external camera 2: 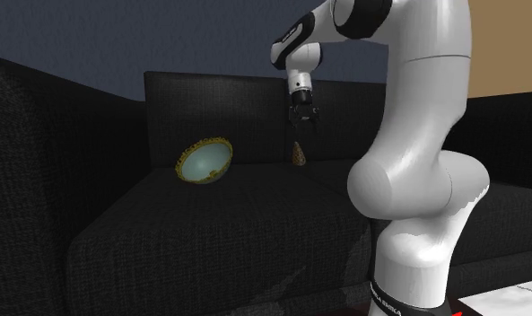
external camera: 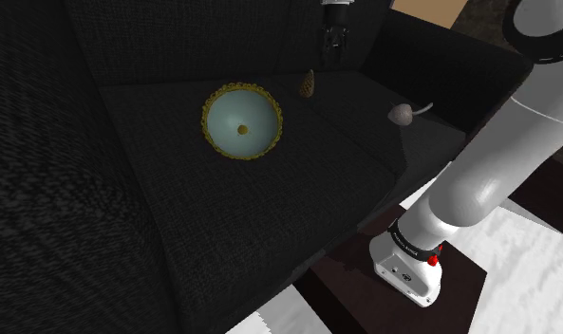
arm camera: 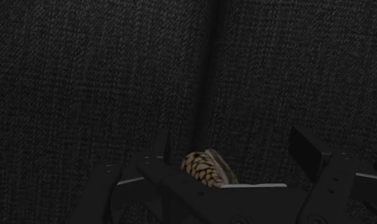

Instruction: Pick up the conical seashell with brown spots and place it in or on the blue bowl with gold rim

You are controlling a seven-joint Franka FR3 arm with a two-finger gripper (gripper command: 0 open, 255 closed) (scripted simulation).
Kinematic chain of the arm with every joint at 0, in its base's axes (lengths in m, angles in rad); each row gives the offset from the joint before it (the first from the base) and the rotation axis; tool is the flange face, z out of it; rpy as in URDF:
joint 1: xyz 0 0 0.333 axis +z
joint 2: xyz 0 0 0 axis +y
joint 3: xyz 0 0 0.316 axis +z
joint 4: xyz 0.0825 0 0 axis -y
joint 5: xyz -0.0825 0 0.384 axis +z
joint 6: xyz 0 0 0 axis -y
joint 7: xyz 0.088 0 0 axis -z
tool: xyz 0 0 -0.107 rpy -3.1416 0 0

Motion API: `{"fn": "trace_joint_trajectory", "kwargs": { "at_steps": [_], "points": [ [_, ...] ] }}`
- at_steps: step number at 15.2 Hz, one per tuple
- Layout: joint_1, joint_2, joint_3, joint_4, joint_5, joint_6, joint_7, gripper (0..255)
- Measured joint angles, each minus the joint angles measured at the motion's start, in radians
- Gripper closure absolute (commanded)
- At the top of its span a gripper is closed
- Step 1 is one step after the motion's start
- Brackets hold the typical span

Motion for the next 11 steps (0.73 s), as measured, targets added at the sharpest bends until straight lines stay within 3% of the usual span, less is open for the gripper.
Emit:
{"fn": "trace_joint_trajectory", "kwargs": {
  "at_steps": [6, 11],
  "points": [
    [-0.022, 0.295, -0.011, 0.282, 0.005, -0.104, -0.059, 0],
    [-0.025, 0.284, -0.013, 0.199, 0.002, -0.041, -0.063, 0]
  ]
}}
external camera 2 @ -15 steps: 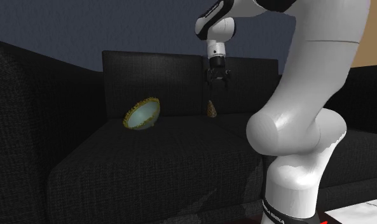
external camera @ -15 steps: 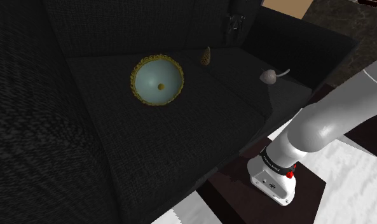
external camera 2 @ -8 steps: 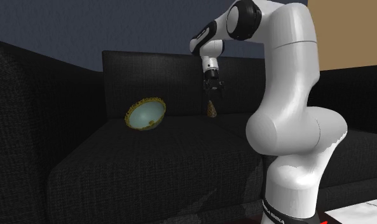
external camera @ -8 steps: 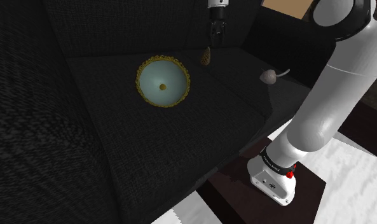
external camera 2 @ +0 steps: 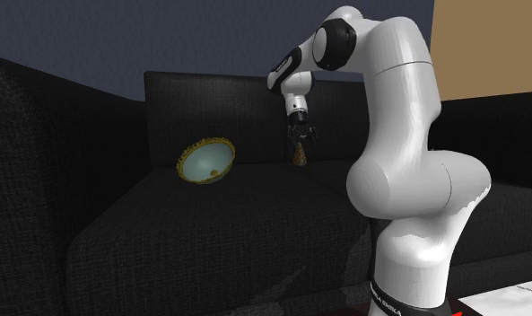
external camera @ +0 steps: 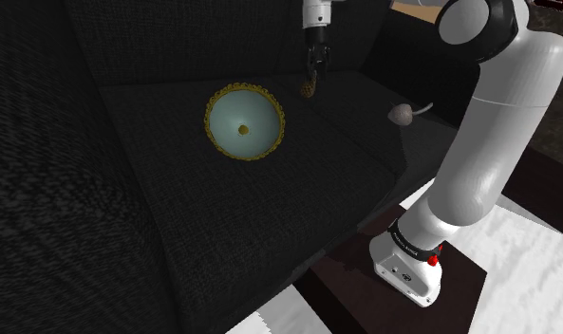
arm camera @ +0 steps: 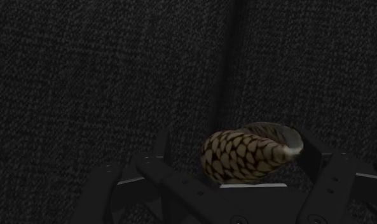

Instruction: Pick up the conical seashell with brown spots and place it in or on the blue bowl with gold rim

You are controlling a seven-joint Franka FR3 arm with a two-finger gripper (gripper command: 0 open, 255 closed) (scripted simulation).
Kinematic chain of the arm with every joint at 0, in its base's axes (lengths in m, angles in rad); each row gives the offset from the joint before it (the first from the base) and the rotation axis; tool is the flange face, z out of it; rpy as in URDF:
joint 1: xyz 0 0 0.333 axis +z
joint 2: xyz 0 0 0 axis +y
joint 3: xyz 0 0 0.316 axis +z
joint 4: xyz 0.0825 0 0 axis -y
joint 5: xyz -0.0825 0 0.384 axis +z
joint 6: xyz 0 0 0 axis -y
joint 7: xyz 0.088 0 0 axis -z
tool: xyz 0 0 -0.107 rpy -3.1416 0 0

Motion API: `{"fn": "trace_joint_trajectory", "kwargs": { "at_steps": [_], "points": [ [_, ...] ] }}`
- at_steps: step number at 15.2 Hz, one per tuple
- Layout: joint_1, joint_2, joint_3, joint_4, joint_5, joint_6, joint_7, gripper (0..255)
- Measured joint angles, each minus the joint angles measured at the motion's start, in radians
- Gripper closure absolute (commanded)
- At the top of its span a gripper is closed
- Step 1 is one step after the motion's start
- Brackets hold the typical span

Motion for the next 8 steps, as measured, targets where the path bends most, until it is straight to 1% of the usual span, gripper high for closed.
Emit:
{"fn": "trace_joint_trajectory", "kwargs": {
  "at_steps": [1, 3, 8],
  "points": [
    [0.001, -0.011, 0.000, -0.028, -0.001, 0.017, 0.002, 0],
    [0.001, -0.017, 0.000, -0.052, -0.001, 0.035, 0.003, 0],
    [0.002, -0.020, 0.001, -0.061, -0.001, 0.041, 0.004, 0]
  ]
}}
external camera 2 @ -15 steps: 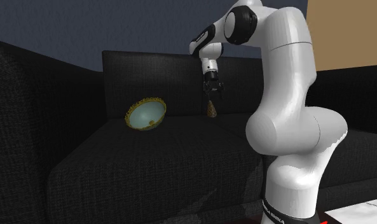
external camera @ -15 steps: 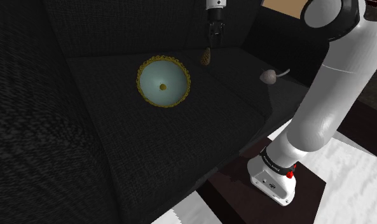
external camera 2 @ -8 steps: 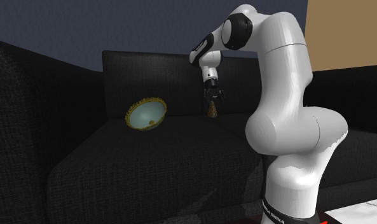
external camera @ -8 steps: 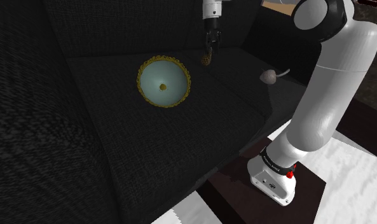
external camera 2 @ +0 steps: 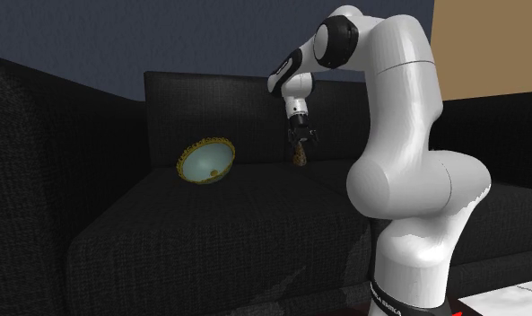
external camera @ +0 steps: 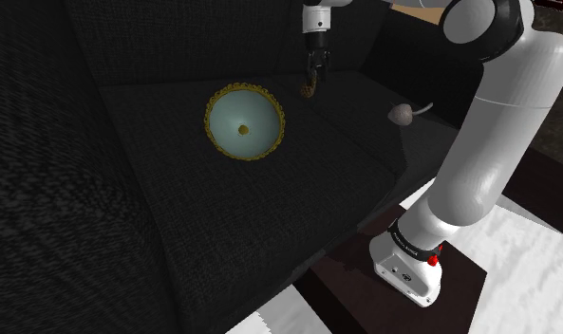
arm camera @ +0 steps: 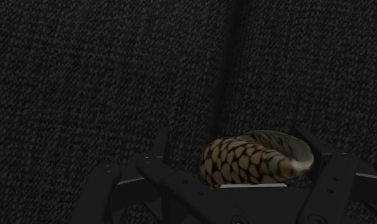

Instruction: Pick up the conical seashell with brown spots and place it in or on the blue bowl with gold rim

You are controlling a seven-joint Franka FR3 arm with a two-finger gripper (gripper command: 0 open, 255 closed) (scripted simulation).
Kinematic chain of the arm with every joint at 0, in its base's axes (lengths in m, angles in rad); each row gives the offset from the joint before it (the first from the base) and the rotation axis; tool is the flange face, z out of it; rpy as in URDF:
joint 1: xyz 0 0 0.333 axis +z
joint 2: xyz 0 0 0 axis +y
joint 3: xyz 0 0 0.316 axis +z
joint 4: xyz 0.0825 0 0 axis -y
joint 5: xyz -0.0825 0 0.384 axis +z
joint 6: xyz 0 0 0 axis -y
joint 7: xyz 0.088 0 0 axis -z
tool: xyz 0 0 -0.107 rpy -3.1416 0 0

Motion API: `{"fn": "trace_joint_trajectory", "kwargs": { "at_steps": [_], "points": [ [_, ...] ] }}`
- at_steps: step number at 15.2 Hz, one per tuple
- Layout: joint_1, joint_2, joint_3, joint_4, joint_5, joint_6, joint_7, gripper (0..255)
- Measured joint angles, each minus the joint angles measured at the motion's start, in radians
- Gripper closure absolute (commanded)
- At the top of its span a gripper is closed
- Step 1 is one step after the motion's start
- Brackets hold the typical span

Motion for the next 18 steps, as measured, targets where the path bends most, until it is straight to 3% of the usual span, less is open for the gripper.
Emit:
{"fn": "trace_joint_trajectory", "kwargs": {
  "at_steps": [1, 11, 18],
  "points": [
    [0.000, 0.000, 0.000, 0.000, 0.000, 0.000, 0.000, 255],
    [0.000, -0.002, 0.001, 0.001, 0.000, -0.001, 0.000, 255],
    [-0.001, 0.000, -0.001, 0.082, -0.001, -0.081, -0.006, 255]
  ]
}}
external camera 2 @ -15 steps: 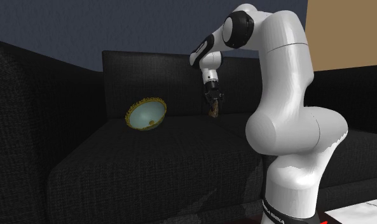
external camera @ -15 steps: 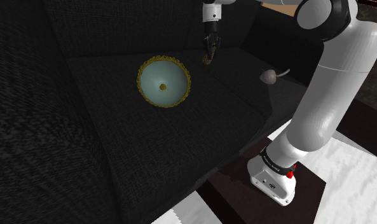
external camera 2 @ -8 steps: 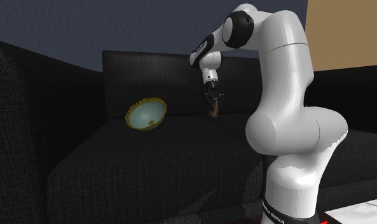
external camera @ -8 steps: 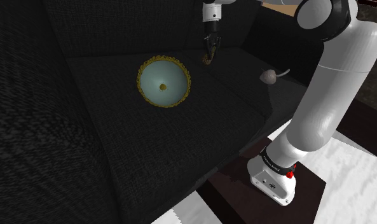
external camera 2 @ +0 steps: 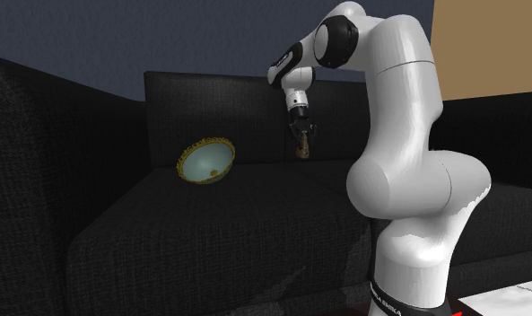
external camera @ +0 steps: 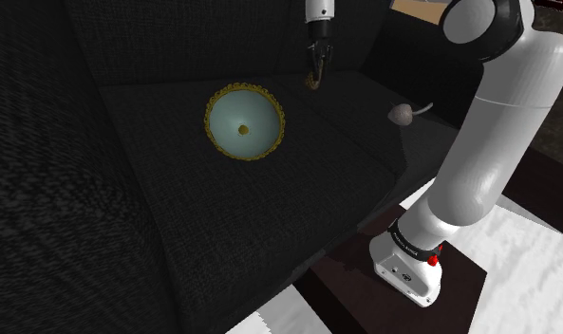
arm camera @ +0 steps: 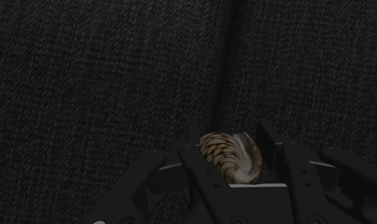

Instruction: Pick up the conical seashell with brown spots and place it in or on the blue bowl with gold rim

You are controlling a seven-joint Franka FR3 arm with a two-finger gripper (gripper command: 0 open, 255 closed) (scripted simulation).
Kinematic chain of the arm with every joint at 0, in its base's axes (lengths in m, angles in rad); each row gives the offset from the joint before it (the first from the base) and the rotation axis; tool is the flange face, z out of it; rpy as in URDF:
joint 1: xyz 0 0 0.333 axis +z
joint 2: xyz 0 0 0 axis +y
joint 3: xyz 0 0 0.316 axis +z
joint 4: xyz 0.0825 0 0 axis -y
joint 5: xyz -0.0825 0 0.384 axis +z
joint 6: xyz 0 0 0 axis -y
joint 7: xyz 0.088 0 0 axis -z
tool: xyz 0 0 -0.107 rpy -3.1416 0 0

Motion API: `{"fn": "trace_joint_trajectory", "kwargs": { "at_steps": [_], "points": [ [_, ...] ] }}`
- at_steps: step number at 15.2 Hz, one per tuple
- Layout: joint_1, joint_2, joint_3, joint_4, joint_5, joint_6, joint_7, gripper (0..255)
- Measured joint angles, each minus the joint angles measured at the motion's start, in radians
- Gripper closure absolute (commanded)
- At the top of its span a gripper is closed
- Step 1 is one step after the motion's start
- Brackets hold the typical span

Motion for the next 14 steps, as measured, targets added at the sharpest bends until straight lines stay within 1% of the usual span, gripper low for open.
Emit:
{"fn": "trace_joint_trajectory", "kwargs": {
  "at_steps": [7, 14],
  "points": [
    [0.000, 0.008, -0.001, 0.105, -0.001, -0.096, -0.005, 255],
    [-0.002, 0.042, -0.001, 0.246, 0.000, -0.205, -0.012, 255]
  ]
}}
